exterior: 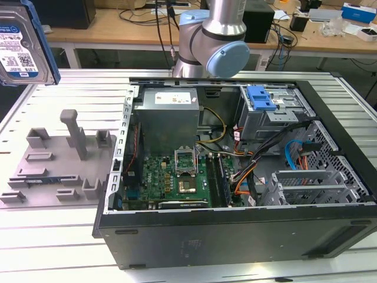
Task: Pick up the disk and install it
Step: 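Pick up the disk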
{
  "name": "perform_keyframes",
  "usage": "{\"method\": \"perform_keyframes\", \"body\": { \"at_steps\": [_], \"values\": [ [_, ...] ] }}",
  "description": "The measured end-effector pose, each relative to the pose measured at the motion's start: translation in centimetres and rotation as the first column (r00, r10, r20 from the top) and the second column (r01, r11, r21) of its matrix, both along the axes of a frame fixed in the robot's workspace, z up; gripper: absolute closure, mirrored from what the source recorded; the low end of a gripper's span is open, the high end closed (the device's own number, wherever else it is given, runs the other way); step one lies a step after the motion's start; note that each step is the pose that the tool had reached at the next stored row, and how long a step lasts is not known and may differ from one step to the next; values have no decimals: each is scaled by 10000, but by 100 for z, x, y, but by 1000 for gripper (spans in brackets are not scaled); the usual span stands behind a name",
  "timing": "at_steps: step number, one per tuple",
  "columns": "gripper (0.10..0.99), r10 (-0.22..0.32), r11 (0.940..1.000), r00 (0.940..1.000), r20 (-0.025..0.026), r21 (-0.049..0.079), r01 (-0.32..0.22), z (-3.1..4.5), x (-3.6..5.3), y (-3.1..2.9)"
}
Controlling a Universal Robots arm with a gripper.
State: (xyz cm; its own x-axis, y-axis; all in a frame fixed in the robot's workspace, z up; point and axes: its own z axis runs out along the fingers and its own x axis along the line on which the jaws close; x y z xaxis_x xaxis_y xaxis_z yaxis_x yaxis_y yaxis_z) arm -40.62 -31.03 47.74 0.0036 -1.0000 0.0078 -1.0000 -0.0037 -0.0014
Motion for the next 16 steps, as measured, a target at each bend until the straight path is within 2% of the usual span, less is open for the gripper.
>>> {"method": "perform_keyframes", "body": {
  "at_steps": [5,10,16],
  "values": [
    [722,1,10000,10000,-2,-2,-1,2,0,0],
    [722,1,10000,10000,-1,39,-1,46,0,-3],
    [722,2,10000,10000,-1,68,-2,49,1,-6]
  ]
}}
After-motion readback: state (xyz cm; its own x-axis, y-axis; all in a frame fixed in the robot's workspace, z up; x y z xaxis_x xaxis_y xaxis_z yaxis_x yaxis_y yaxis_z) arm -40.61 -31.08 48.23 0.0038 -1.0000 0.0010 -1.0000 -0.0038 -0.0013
